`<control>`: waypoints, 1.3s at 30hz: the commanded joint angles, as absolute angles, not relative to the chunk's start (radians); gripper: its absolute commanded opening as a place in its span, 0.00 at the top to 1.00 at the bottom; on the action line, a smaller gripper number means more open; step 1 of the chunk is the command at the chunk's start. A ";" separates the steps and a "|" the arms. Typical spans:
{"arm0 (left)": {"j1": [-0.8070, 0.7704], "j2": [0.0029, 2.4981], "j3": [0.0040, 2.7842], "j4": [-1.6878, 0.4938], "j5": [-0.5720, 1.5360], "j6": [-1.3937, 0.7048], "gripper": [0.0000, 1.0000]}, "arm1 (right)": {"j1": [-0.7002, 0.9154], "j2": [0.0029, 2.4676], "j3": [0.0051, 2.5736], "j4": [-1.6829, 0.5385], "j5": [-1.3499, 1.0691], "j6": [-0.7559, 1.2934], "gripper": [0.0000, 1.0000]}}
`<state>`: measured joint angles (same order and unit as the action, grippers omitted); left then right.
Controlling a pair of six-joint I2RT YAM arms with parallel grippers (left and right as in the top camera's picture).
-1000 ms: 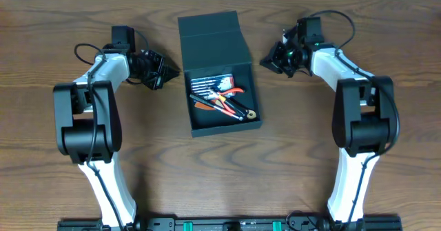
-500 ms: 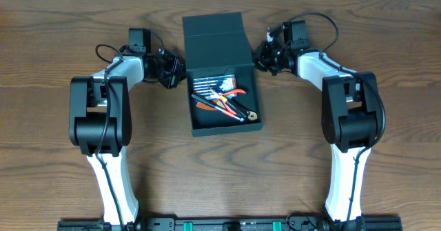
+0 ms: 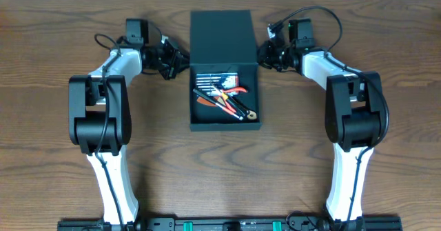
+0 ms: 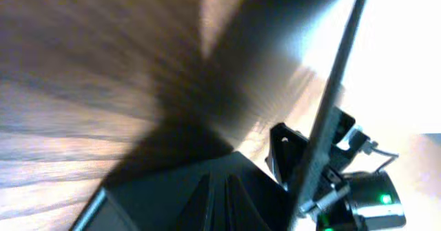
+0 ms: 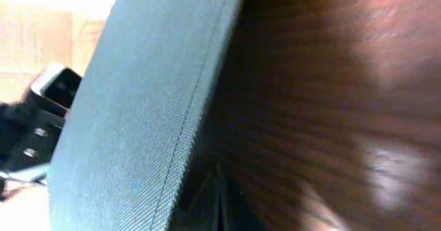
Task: Pack container
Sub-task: 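Grip the lid edges with both grippers and lift it upright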
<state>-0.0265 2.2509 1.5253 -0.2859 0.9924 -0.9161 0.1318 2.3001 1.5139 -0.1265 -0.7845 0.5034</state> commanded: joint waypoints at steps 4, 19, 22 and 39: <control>-0.031 2.229 1.589 -0.306 1.055 -0.838 0.95 | 0.125 2.195 1.532 -0.119 -0.842 0.381 0.99; -0.032 2.210 1.589 -0.302 1.097 -0.747 0.95 | 0.171 2.148 1.532 -0.117 -0.925 0.305 0.99; -0.030 2.196 1.589 -0.302 1.096 -0.725 0.95 | 0.189 2.139 1.532 -0.125 -0.924 0.279 0.99; 0.023 2.176 1.596 -0.302 1.116 -0.669 0.95 | 0.211 2.032 1.532 -0.207 -0.852 0.113 0.99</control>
